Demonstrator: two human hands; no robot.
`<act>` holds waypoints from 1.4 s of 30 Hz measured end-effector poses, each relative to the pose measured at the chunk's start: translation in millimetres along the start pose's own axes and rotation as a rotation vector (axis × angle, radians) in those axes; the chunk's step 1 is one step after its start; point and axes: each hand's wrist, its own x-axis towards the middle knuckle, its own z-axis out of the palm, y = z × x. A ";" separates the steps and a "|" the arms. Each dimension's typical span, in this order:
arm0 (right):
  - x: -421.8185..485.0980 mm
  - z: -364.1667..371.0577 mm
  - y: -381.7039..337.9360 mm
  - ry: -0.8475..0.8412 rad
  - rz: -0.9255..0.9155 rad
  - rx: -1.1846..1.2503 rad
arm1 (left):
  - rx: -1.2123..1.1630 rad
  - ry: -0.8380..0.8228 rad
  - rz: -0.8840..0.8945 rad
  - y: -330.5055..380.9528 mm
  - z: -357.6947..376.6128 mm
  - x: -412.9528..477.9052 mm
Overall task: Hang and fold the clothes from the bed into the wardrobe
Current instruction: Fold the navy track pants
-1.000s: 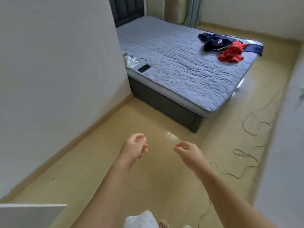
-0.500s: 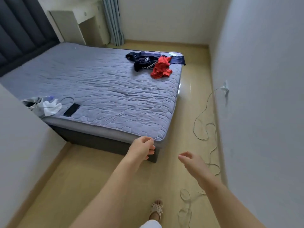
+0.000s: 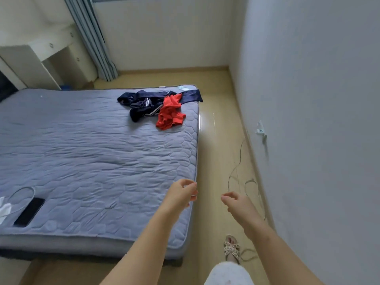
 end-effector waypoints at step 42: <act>864.5 52.2 -451.0 -0.511 -0.027 -0.355 | -0.291 0.528 -0.294 357.4 -142.6 778.8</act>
